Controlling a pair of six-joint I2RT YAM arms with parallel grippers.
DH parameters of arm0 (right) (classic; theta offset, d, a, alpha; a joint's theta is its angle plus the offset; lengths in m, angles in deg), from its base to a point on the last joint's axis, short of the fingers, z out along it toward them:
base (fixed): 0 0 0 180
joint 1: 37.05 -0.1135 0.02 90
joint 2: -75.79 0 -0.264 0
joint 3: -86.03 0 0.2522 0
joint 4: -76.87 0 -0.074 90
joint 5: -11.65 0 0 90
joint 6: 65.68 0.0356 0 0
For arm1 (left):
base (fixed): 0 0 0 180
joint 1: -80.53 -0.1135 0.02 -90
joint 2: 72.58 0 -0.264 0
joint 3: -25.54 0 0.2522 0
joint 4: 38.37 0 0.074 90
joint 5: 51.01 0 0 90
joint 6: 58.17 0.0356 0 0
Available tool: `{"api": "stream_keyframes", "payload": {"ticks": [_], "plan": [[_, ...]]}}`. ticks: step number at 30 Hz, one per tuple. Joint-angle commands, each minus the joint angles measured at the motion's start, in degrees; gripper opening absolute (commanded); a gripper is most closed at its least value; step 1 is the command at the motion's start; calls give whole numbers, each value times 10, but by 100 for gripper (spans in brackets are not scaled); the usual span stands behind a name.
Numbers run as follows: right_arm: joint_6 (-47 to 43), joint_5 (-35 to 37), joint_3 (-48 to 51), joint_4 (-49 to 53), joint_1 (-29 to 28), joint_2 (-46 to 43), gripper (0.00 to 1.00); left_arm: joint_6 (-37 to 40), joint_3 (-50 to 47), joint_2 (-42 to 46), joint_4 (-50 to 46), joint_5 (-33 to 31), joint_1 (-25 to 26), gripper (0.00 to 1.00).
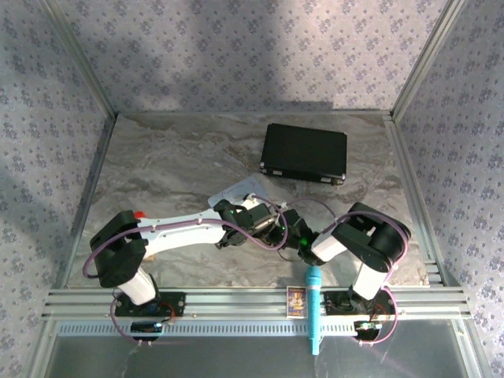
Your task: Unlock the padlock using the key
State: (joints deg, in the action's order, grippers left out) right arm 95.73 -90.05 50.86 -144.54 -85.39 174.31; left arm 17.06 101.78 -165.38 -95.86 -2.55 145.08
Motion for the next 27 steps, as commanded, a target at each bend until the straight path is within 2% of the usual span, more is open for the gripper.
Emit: {"api": "stream_keyframes", "payload": {"ticks": [1, 7, 14, 20, 27], "plan": [[15, 9, 4, -6, 13, -4, 0, 14, -31, -42, -53, 48, -5, 65], [18, 5, 10, 28, 39, -33, 0, 12, -27, -52, -57, 44, -2, 65], [23, -38, -3, 53, 65, -20, 0, 9, -28, -52, -57, 35, 0, 65], [-13, -66, -11, 153, 56, -27, 0, -17, -20, -52, -76, -5, -20, 69], [-86, -103, -21, 333, 75, -45, 0, -31, -9, -54, -71, -38, -43, 78]]}}
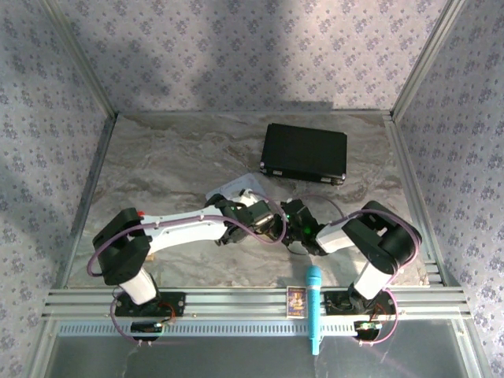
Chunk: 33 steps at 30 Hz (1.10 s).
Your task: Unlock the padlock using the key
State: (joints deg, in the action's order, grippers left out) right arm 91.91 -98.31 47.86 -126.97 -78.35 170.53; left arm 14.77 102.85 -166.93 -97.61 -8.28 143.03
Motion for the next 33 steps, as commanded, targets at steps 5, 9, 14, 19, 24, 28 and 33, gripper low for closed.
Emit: {"api": "stream_keyframes", "payload": {"ticks": [5, 9, 14, 19, 24, 28, 33], "plan": [[-115, 1, -18, 272, 15, -55, 0, -11, -14, -34, -44, -6, -46, 83], [-158, 36, -60, 331, 20, -90, 0, 0, -11, -35, -16, -6, -72, 84], [-162, 15, -105, 322, 23, -87, 0, 25, -2, -35, 6, -17, -96, 85], [-150, 32, -129, 331, 27, -62, 26, 44, -3, -30, 44, 7, -125, 86], [-151, 87, -162, 387, 32, -26, 35, 34, -7, -13, 33, 9, -125, 86], [-156, 89, -189, 398, 30, 12, 32, 30, -20, 4, 27, 4, -125, 86], [-195, 153, -278, 514, 10, 41, 31, 19, -33, 24, 23, 4, -125, 86]]}}
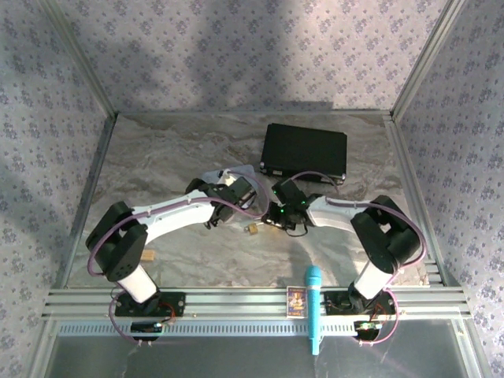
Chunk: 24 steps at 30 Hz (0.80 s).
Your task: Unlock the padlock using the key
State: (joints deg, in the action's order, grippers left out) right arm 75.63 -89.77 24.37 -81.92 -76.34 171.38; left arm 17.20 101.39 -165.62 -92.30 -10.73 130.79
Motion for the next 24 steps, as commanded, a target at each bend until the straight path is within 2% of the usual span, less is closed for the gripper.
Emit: {"api": "stream_keyframes", "payload": {"ticks": [1, 5, 9, 13, 16, 24], "plan": [[-39, 75, -62, 81, -15, 38, 33, -8, -21, 16, -29, 30, -3, 87], [-47, 114, -97, 121, -47, 40, 43, -28, -23, 40, -26, 68, -24, 91], [-33, 158, -134, 169, -81, 52, 60, -50, -33, 90, -14, 99, -58, 96], [-30, 207, -187, 242, -117, 98, 62, -63, -57, 136, -2, 123, -64, 98], [-20, 194, -170, 212, -128, 107, 62, -80, -76, 161, -13, 123, -68, 98], [-20, 239, -158, 267, -157, 104, 60, -100, -109, 213, -19, 136, -91, 99]]}}
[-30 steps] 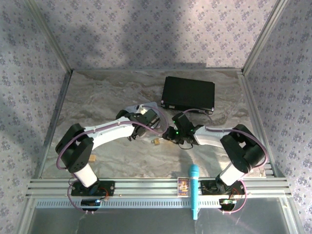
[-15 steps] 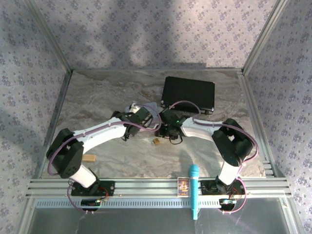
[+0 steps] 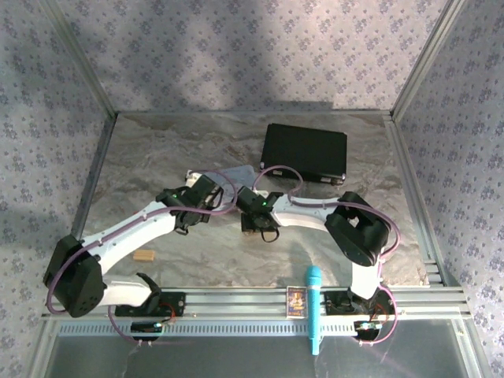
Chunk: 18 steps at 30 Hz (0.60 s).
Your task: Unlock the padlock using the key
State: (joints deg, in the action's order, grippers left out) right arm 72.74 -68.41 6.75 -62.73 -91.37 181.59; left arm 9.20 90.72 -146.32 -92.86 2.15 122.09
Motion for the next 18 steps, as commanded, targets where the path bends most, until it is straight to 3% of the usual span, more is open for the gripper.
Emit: {"api": "stream_keyframes", "payload": {"ticks": [1, 10, 18], "plan": [[9, 20, 33, 66, -7, -10, 60, -22, -4, 24, -15, 9, -5, 99], [-10, 14, 71, 73, -5, -70, 58, -39, -9, 33, -7, 30, -7, 99], [-38, 59, 79, 98, -6, -164, 64, -100, -22, 65, 15, -24, -27, 100]]}}
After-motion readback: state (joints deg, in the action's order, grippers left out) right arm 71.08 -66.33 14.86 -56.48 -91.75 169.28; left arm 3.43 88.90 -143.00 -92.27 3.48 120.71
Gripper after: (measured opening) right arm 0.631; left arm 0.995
